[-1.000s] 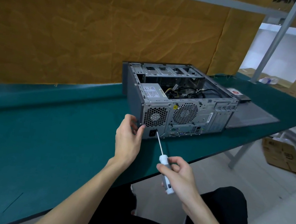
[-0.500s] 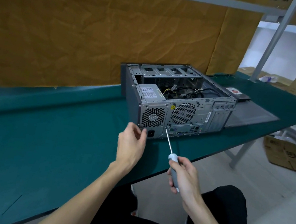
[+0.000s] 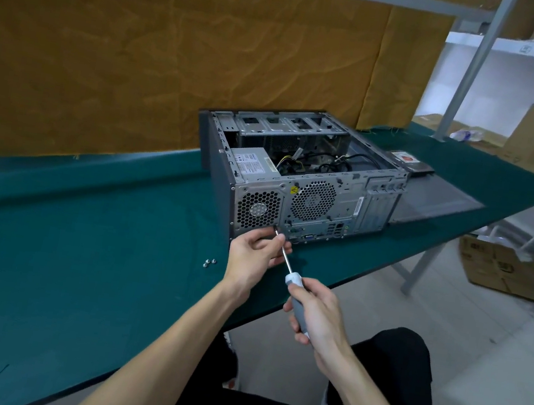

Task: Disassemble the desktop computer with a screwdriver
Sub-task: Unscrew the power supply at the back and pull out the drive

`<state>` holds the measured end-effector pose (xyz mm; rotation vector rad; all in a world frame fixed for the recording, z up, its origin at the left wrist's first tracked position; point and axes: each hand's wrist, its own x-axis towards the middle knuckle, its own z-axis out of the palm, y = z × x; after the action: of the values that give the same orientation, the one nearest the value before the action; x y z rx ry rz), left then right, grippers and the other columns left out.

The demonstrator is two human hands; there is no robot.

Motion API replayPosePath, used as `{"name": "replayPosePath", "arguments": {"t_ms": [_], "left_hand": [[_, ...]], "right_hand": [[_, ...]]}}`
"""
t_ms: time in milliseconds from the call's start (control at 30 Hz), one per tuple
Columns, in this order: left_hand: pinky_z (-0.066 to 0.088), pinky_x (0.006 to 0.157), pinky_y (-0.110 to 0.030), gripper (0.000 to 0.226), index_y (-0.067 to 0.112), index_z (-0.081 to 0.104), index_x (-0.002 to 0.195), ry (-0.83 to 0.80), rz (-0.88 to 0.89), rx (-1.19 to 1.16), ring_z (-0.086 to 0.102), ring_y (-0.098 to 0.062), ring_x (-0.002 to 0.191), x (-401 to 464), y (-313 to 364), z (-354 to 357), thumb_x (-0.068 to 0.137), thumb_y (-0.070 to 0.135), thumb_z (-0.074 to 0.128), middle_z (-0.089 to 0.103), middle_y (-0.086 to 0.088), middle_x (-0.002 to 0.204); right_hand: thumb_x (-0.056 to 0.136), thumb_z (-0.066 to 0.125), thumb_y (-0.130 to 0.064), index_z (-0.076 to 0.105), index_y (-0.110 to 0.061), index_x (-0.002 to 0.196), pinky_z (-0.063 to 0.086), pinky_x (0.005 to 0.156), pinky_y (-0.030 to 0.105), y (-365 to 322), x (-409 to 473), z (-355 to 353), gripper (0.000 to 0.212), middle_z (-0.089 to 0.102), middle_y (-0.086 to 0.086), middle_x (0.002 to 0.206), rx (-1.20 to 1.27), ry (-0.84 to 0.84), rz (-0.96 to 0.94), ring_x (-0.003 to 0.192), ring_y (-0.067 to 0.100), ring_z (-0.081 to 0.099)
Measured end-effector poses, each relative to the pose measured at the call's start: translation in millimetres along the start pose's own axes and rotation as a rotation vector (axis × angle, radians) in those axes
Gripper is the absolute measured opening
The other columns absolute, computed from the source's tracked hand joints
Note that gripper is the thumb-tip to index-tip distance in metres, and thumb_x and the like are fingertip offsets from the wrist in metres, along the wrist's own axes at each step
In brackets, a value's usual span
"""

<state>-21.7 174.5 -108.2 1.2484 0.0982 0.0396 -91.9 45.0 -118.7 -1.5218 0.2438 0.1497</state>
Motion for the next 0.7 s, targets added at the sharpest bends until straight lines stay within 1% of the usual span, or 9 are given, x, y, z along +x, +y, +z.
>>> {"name": "replayPosePath", "arguments": {"t_ms": [167,333,433,500,533,567,600,667,700], "left_hand": [[0.06,0.071,-0.026,0.037,-0.003,0.059,0.126,-0.013,0.012,0.0,0.076,-0.024,0.093,0,1,1,0.094,0.012,0.071,0.077,-0.016,0.089],[0.062,0.074,-0.03,0.035,-0.002,0.062,0.122,-0.007,0.0,0.003,0.076,-0.025,0.092,2,1,2,0.093,0.013,0.073,0.078,-0.016,0.09],[0.061,0.073,-0.028,0.03,-0.002,0.067,0.113,0.022,-0.039,-0.017,0.076,-0.026,0.093,4,2,3,0.092,0.017,0.075,0.078,-0.015,0.09],[0.06,0.072,-0.027,0.025,-0.001,0.072,0.103,0.052,-0.089,-0.026,0.076,-0.026,0.091,5,4,5,0.091,0.021,0.076,0.078,-0.014,0.09],[0.06,0.072,-0.027,0.024,0.0,0.073,0.1,0.055,-0.114,-0.034,0.076,-0.025,0.089,5,5,6,0.091,0.022,0.075,0.078,-0.013,0.089],[0.06,0.071,-0.027,0.023,-0.001,0.073,0.099,0.042,-0.137,-0.058,0.076,-0.023,0.088,5,6,7,0.092,0.021,0.074,0.078,-0.013,0.09],[0.06,0.07,-0.026,0.021,-0.001,0.071,0.102,0.019,-0.161,-0.093,0.077,-0.021,0.087,5,7,8,0.095,0.018,0.071,0.078,-0.012,0.091],[0.06,0.068,-0.024,0.018,-0.003,0.068,0.109,-0.026,-0.216,-0.166,0.077,-0.02,0.089,4,10,10,0.1,0.011,0.062,0.078,-0.013,0.096],[0.06,0.068,-0.024,0.017,-0.004,0.067,0.11,-0.035,-0.241,-0.203,0.077,-0.019,0.089,4,11,11,0.101,0.008,0.058,0.078,-0.013,0.097]], "right_hand": [[0.099,0.06,-0.02,0.068,-0.015,0.1,0.024,0.04,0.02,-3,-1,0,0.01,0.06,0.004,0.067,0.028,-0.008,0.033,0.045,0.014,0.044],[0.099,0.061,-0.022,0.069,-0.007,0.101,0.022,0.038,0.019,-8,-1,-1,0.017,0.059,0.007,0.069,0.066,-0.011,0.088,0.044,0.013,0.043],[0.099,0.058,-0.022,0.066,0.001,0.11,0.022,0.032,0.018,-20,-3,-6,0.027,0.056,0.007,0.066,0.285,-0.132,0.236,0.041,0.01,0.039],[0.098,0.057,-0.022,0.065,0.005,0.11,0.022,0.028,0.017,-31,-3,-11,0.031,0.054,0.006,0.068,0.535,-0.245,0.365,0.041,0.008,0.035],[0.098,0.057,-0.021,0.066,0.005,0.108,0.022,0.028,0.017,-36,-3,-13,0.03,0.055,0.007,0.069,0.578,-0.263,0.384,0.041,0.007,0.035],[0.099,0.057,-0.021,0.067,0.002,0.104,0.024,0.029,0.019,-39,-3,-13,0.026,0.057,0.007,0.069,0.464,-0.228,0.332,0.041,0.009,0.037],[0.098,0.058,-0.021,0.067,-0.004,0.098,0.026,0.033,0.021,-39,-3,-12,0.02,0.06,0.006,0.07,0.163,-0.146,0.203,0.043,0.012,0.041],[0.095,0.062,-0.023,0.062,-0.017,0.09,0.035,0.048,0.028,-34,-4,-9,0.008,0.064,0.002,0.074,-0.632,0.104,-0.15,0.057,0.021,0.053],[0.093,0.063,-0.025,0.061,-0.021,0.094,0.038,0.054,0.03,-31,-3,-7,0.004,0.065,0.0,0.079,-0.831,0.172,-0.263,0.068,0.023,0.058]]}}
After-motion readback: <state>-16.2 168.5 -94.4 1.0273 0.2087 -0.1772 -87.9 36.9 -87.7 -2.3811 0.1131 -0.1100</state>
